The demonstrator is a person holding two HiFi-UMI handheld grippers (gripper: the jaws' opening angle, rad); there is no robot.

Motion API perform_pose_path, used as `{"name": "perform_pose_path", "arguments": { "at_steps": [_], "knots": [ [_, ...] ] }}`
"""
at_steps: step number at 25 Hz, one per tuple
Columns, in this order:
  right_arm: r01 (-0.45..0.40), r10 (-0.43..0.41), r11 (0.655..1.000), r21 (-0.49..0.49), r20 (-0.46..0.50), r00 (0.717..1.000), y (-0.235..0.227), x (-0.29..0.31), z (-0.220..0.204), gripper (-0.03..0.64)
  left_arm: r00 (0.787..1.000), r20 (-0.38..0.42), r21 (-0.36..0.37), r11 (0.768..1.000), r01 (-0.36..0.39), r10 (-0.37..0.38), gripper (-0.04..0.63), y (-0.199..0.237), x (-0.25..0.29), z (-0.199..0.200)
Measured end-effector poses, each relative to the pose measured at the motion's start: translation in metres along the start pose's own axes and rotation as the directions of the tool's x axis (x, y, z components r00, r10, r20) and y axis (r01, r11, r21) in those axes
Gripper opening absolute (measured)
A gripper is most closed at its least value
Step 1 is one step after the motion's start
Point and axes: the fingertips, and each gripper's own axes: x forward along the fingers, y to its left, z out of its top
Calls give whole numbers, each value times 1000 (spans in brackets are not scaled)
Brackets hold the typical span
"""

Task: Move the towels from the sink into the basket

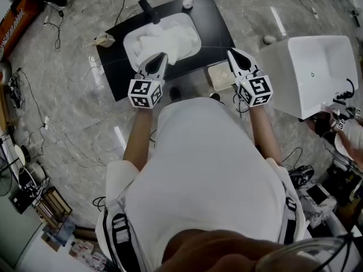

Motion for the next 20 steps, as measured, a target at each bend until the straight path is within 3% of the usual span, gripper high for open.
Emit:
{"name": "perform_pose_path", "arguments": {
  "at_steps": [10, 17, 20],
  "knots": [
    [16, -16, 1000, 12, -33, 999, -5, 1, -8, -3, 998, -52, 0, 999, -46, 46, 29, 15, 1, -13],
    [44, -42, 999, 22, -90, 995, -7, 8, -28, -3, 989, -141, -3, 999, -44, 43, 32, 42, 14, -51],
    [45, -42, 999, 25, -125, 991, -2, 14, -41, -3, 979, -202, -9, 999, -42, 39, 111, 56, 25, -77]
  ]
}}
